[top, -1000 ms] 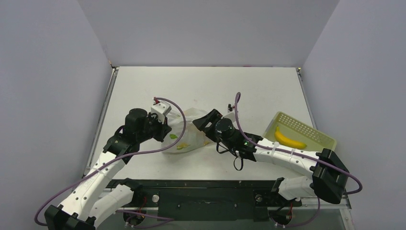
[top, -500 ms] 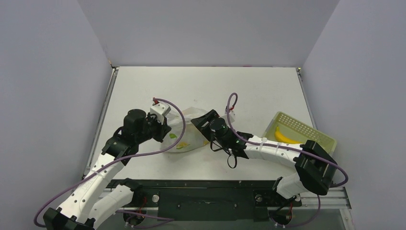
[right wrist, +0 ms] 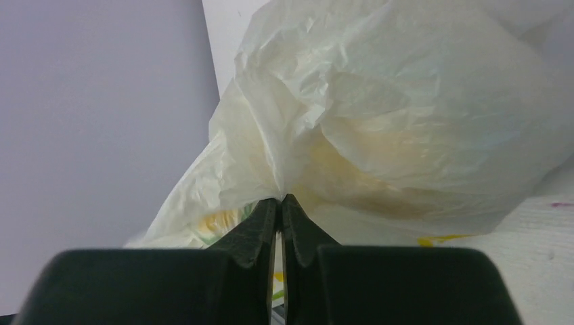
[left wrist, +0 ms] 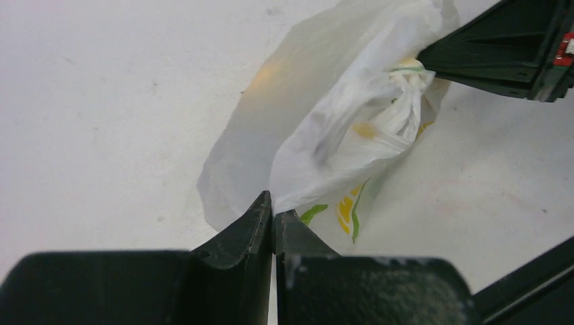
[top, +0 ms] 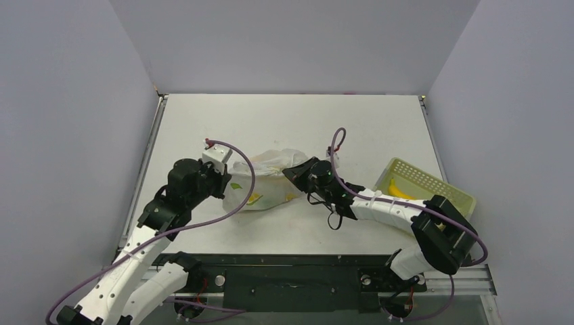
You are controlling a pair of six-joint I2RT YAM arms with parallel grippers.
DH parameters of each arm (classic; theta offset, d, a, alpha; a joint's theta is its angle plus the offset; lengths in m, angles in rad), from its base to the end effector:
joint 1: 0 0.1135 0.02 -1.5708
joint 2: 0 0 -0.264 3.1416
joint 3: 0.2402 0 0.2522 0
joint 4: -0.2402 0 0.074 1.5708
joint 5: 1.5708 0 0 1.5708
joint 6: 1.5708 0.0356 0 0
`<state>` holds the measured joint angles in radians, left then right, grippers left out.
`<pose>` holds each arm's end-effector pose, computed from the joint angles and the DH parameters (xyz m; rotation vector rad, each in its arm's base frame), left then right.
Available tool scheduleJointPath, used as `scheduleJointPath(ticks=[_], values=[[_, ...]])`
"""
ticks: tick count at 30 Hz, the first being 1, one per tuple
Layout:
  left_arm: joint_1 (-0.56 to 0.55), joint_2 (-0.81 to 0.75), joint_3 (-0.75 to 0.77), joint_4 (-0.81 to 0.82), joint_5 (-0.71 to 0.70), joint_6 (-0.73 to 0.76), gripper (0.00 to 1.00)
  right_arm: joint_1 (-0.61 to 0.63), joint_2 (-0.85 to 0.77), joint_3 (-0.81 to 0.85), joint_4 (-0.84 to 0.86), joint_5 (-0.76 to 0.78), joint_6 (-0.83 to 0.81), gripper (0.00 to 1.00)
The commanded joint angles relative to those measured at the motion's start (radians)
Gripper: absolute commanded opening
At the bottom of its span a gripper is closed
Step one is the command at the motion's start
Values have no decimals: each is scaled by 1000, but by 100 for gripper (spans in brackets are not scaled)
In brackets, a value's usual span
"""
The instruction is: Take the fake fruits out of the plastic bag
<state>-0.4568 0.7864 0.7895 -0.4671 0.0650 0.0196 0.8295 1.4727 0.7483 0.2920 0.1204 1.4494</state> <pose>0.1571 -0.0798 0.3121 0.5238 1.9827 -0.3398 0.2170 0.2307 0.2130 0.7740 2.1302 1.2593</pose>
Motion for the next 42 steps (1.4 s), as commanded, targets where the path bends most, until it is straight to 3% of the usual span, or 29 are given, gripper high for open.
scheduleJointPath(ticks=[1,7,12,13,15,18,24,30,38,42], values=[[3,-129,-18,47,-238,-10,0,-96,-102,-54,47,-62,-101,0],[4,-213,-46,83,-288,-8,0,-218,-196,-80,26,-215,-238,0],[4,-183,-30,79,-207,7,1,-231,-199,-25,-47,-275,-358,0],[4,-180,-28,81,-145,14,11,-228,-195,-18,-50,-290,-366,0],[4,-174,-34,101,-17,24,20,-212,-181,1,-59,-301,-383,0],[3,-158,-30,108,121,32,23,-174,-152,31,-63,-306,-410,0],[3,-213,-58,160,221,24,29,-124,-95,61,-40,-301,-403,0],[1,-323,-132,313,313,0,51,-115,-66,83,-27,-301,-377,0],[-8,-96,79,170,408,167,55,-115,-31,141,-56,-316,-394,0],[-50,6,104,168,316,218,54,-114,-12,151,-48,-328,-385,0]])
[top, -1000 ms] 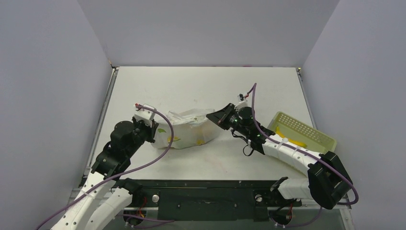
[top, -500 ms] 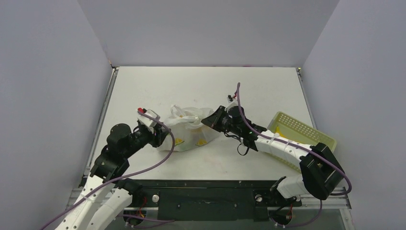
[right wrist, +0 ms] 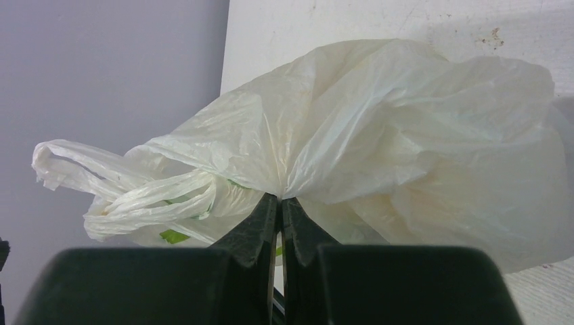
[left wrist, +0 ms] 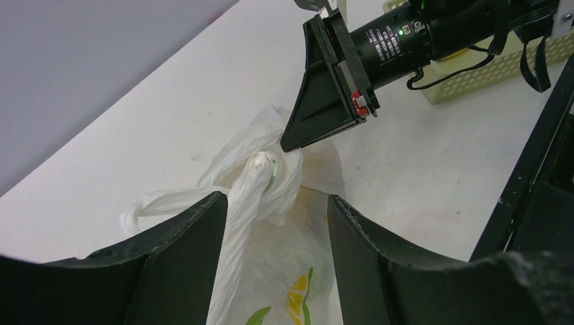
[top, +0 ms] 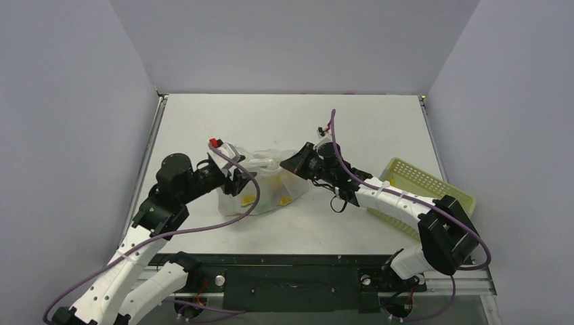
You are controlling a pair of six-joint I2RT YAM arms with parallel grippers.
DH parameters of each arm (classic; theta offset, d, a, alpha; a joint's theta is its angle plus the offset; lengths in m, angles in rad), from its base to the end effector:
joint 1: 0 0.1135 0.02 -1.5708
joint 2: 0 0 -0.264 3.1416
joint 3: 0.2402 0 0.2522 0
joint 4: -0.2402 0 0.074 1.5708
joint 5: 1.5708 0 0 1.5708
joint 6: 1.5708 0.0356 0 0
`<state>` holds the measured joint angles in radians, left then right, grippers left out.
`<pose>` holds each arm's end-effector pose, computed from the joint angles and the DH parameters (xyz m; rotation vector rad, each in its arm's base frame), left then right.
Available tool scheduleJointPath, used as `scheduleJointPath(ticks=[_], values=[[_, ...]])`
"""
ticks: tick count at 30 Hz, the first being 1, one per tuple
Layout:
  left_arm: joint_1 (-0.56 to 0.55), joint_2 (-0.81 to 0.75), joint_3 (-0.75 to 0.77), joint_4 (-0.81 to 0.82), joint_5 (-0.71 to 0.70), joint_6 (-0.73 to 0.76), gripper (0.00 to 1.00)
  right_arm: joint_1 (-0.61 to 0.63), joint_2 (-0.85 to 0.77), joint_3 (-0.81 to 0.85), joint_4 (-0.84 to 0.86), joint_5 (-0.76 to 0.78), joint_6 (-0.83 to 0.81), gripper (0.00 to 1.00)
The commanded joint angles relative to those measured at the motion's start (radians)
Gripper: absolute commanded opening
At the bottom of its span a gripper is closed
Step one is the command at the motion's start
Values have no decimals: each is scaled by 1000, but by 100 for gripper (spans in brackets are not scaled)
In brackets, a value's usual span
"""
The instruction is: Take the fake fruits out of the plastic bag
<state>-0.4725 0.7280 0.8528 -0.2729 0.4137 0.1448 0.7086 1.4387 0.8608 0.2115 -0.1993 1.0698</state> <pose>0.1395 -0.0874 0.3635 0.8165 1.5398 -0.5962 0.2421 0.2168 0.2526 0.2449 2.1774 1.3046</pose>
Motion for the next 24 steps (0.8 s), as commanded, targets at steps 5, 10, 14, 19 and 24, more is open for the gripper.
scheduleJointPath(ticks=[5,10,14,19,24], values=[[-90,98,-36,47,-251,131,51,8,35,55,35,-22,-4,0],[-89,108,-74,95,-353,127,45,23,56,62,47,-30,-5,0],[-89,122,-85,104,-376,112,42,39,73,61,77,-39,11,0],[-91,140,-89,117,-473,105,40,61,68,51,98,-36,21,0],[-91,138,-113,142,-503,120,44,90,40,46,95,-30,26,0]])
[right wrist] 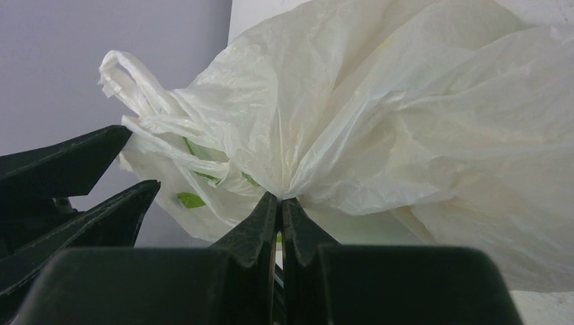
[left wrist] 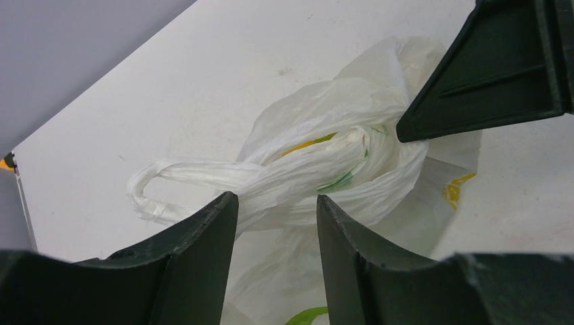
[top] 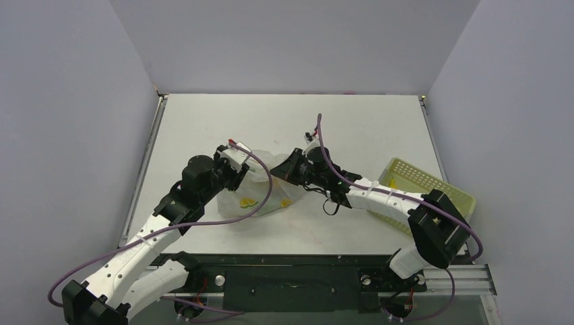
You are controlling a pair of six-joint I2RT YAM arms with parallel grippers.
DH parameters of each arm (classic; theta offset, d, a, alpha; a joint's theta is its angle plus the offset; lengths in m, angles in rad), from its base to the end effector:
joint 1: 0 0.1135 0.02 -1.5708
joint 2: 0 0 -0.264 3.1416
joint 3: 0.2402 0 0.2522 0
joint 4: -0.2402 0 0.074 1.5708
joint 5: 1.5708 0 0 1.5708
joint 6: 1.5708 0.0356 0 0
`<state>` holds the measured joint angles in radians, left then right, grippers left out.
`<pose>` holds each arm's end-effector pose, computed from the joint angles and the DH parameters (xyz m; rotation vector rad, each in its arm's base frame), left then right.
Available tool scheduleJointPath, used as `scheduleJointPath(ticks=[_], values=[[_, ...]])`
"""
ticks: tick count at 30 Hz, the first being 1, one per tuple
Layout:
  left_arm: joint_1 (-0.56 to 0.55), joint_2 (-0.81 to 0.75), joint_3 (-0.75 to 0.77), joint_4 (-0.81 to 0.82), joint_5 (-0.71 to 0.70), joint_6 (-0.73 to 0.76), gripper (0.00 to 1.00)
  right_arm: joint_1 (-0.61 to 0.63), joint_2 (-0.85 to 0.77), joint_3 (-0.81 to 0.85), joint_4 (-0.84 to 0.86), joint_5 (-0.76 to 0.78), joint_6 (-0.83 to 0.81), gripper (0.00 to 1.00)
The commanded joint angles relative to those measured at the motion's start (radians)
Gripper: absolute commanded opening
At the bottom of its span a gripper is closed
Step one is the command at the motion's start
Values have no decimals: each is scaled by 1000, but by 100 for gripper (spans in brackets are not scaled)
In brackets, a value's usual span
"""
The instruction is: Take the fake fruits out of the plastic bag
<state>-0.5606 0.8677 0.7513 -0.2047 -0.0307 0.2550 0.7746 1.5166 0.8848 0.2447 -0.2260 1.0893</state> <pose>0.1730 -0.1073 0.3114 0.7325 1.7485 -0.1793 0.2370 0.2431 0.2398 0.1822 2.2380 1.3598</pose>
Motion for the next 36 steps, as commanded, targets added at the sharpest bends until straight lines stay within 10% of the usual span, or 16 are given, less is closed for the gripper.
scheduleJointPath(ticks=[1,16,21,36], values=[[-2,3,-11,66,-65,16,45,27,-45,22,59,-3,5,0],[2,85,14,-1,-431,-11,38,29,-150,-17,15,9,-11,0],[46,112,57,-58,-436,-63,0,29,-175,-26,7,27,-16,0],[276,-321,145,-483,-422,-564,0,-4,2,137,124,-30,41,0]])
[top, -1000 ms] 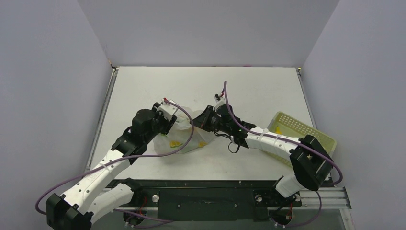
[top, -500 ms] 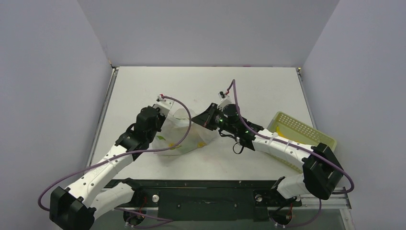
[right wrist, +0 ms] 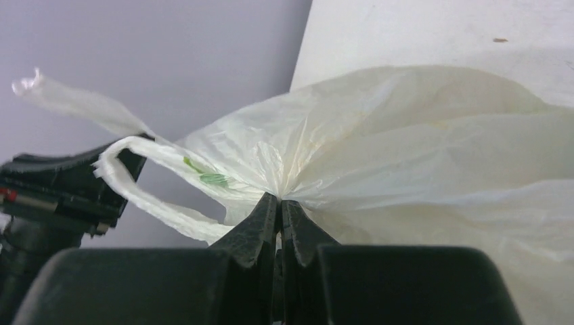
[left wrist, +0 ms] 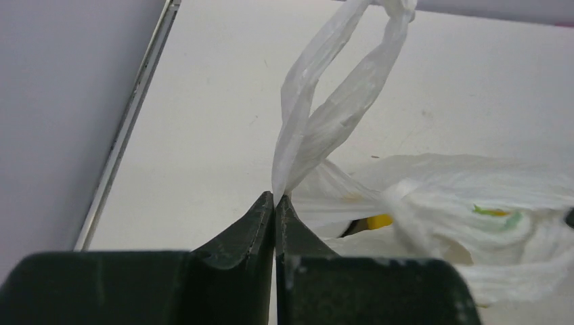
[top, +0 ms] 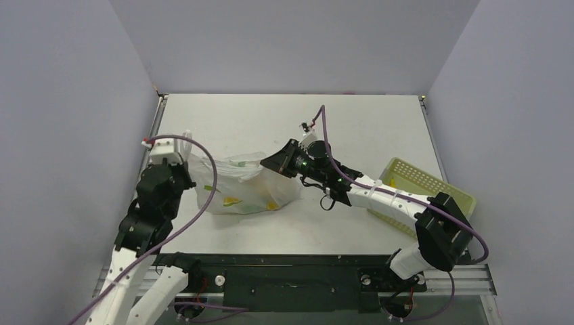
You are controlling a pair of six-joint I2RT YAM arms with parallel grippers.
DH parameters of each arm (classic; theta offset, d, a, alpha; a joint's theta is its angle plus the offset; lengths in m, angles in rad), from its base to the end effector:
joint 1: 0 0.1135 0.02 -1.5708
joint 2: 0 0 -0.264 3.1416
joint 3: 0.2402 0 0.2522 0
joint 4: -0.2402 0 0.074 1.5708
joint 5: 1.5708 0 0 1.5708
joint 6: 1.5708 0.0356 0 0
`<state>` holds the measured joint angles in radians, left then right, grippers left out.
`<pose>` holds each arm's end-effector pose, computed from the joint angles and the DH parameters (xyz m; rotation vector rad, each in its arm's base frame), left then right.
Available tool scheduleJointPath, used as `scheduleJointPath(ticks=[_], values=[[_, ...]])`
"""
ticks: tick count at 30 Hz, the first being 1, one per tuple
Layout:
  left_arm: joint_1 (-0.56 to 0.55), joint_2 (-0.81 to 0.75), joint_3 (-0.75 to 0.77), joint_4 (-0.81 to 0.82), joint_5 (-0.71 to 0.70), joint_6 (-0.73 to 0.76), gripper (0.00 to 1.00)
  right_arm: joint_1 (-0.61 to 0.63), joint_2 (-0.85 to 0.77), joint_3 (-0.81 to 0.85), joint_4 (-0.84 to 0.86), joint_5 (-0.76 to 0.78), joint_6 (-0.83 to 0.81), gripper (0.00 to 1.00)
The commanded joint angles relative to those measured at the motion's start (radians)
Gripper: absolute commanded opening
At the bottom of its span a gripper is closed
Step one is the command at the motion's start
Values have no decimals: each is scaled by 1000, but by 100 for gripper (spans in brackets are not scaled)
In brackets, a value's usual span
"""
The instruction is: Take the fake fruits out of the plastic bag
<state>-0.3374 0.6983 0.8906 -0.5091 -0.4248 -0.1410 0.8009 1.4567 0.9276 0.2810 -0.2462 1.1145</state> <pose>0.1444 -0.0351 0.3558 -0.1055 1.8562 0.0695 0.2283 0.2479 0.2773 0.1288 2.1149 1.4926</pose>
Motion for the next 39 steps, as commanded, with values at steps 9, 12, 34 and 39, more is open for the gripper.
scheduleJointPath(ticks=[9,12,34,39], values=[[52,-440,15,-287,178,-359,0,-74,271,495,-14,-177,30,0],[52,-442,22,-289,283,-375,0,-77,330,581,-42,-202,36,0],[52,-462,-115,-236,517,-428,0,-106,-173,186,-599,213,-498,67],[52,-431,-119,-234,572,-411,0,-2,-316,57,-578,386,-390,69]])
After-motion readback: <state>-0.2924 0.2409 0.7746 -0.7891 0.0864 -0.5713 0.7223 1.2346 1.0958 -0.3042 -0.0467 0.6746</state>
